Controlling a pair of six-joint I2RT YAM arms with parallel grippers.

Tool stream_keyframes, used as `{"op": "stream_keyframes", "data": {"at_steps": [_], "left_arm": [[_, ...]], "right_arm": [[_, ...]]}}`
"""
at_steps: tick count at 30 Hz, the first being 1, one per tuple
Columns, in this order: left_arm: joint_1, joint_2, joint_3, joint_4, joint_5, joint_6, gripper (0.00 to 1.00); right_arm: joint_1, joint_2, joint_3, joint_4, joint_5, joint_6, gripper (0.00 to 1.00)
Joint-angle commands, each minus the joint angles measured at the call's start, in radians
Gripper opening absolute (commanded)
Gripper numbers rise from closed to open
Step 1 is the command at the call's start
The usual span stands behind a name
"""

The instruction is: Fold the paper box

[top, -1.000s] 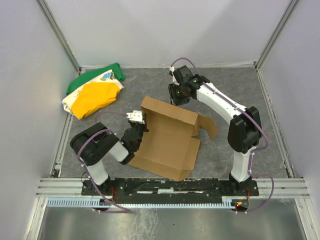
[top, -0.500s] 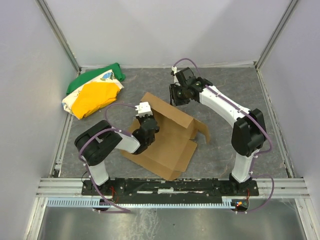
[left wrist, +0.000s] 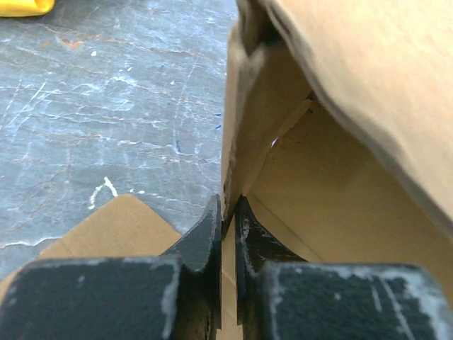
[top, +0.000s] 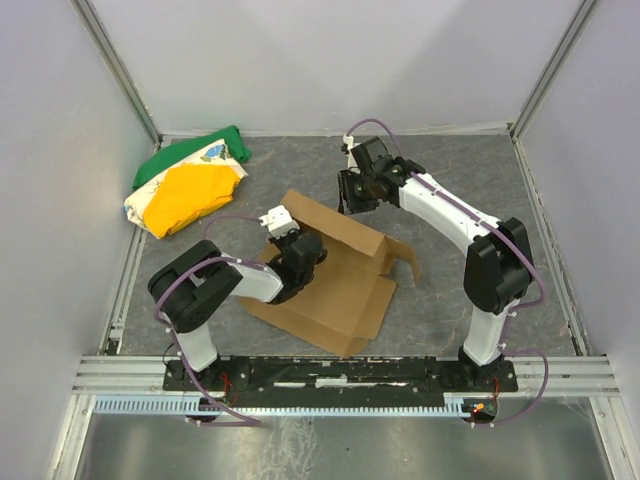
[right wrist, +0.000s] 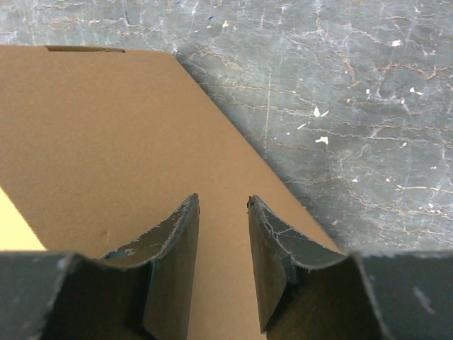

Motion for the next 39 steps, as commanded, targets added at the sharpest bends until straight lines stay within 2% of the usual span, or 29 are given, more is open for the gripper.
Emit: {"op": "stream_keyframes", "data": {"at_steps": [1,3,4,5,9,12,17,23,28,33,39], "left_arm": [[0.008,-0.030,-0.127,0.104,0.010,0.011,0.13],[0.008,-0.052,-0.182,0.205,0.042,0.079,0.24],[0.008,-0.062,-0.211,0.257,0.069,0.119,0.59],[0.008,-0.069,-0.239,0.309,0.091,0.157,0.77],[0.011,-0.090,-0.364,0.500,0.127,0.234,0.86],[0.013,-0.112,-0.429,0.628,0.164,0.267,0.86],[0.011,-0.206,-0.436,0.521,0.131,0.270,0.86],[0.012,-0.205,-0.436,0.608,0.164,0.362,0.80],[0.011,-0.265,-0.340,0.363,0.248,0.383,0.78],[0.011,-0.310,-0.315,0.241,0.334,0.416,0.78],[0.012,-0.373,-0.249,-0.010,0.419,0.403,0.83]], "right_arm": [[0.025,-0.028,-0.013,-0.017,-0.069,0.003,0.42],[0.025,-0.025,-0.011,-0.015,-0.068,0.003,0.42],[0.025,-0.023,-0.008,-0.015,-0.068,0.004,0.42],[0.025,-0.019,-0.004,-0.018,-0.068,0.004,0.42],[0.026,-0.012,0.006,-0.021,-0.069,0.001,0.42],[0.025,-0.004,0.019,-0.029,-0.068,-0.001,0.42],[0.025,0.001,0.039,-0.039,-0.058,-0.005,0.42],[0.026,0.028,0.106,-0.083,-0.061,-0.026,0.41],[0.024,0.026,0.124,-0.095,-0.051,-0.033,0.41],[0.025,0.013,0.099,-0.083,-0.052,-0.023,0.40],[0.025,-0.004,0.100,-0.055,-0.008,-0.011,0.44]]}}
